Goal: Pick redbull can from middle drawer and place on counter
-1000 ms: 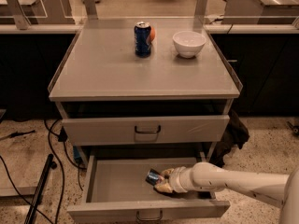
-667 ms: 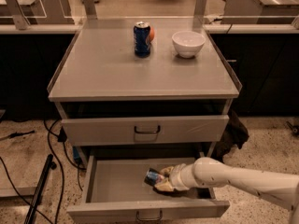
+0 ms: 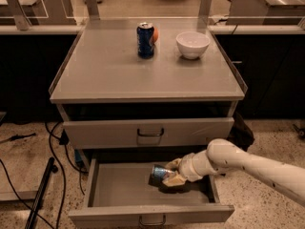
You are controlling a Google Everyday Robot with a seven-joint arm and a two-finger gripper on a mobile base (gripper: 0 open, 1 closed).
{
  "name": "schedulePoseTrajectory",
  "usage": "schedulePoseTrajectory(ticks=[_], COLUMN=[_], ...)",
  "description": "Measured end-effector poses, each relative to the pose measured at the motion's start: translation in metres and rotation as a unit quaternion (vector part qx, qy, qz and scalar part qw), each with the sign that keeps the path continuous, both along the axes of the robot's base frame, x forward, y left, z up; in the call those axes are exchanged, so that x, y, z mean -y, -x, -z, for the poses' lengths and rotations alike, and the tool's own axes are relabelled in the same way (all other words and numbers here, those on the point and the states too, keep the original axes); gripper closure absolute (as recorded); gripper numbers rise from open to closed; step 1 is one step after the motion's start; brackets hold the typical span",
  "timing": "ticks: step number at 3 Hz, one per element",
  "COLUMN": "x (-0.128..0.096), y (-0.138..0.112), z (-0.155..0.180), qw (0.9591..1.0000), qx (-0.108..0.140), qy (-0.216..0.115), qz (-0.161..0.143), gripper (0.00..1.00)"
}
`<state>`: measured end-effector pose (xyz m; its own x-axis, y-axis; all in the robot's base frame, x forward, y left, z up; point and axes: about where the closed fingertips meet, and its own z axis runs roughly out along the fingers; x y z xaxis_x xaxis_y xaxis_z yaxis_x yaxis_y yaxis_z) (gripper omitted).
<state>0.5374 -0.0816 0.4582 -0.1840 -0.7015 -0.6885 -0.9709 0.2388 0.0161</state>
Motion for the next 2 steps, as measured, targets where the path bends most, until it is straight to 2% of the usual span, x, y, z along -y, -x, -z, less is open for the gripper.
schedulePoseTrajectory(ticks=[1, 2], x=[0.008, 0.005], y=[0.013, 0.023], z=[-0.064, -0.056], qw=[0.998, 0.9971], qx=[-0.013, -0.028], qy=[-0.01, -0.011], qz=[-0.06, -0.07], gripper=[1.0, 1.0])
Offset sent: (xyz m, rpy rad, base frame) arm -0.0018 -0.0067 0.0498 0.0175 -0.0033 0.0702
